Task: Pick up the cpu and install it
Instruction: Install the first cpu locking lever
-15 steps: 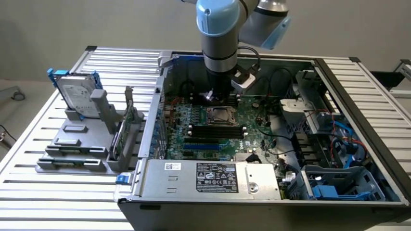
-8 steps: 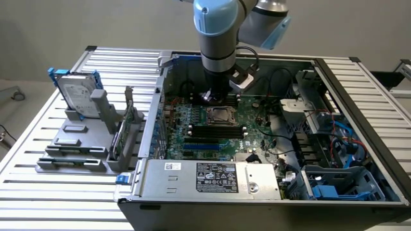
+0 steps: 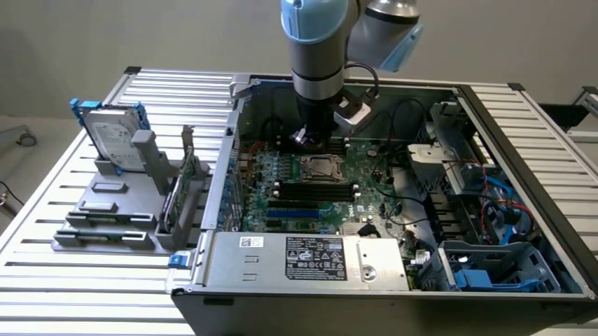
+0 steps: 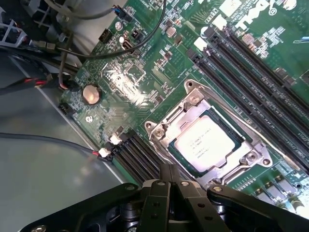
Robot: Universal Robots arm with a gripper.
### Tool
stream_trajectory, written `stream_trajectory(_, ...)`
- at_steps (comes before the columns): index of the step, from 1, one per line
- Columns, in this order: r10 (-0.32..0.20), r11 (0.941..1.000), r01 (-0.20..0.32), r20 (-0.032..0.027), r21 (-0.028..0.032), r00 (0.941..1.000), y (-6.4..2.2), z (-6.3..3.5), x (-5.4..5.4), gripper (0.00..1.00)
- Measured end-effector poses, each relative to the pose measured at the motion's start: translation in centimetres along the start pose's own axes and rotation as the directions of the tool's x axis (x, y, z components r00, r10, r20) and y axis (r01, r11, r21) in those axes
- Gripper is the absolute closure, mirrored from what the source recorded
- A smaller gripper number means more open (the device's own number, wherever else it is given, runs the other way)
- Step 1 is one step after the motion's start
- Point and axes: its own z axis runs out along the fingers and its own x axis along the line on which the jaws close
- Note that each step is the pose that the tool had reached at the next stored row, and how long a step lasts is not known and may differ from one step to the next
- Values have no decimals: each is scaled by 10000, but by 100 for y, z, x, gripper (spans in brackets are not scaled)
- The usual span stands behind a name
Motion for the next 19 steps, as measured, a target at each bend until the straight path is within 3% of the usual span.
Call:
stream_trajectory(13, 114, 9999, -114, 15, -12, 9999, 102, -205, -84, 89)
stream_trajectory(19, 116, 9999, -116, 18, -11, 9999, 155, -299, -200, 89)
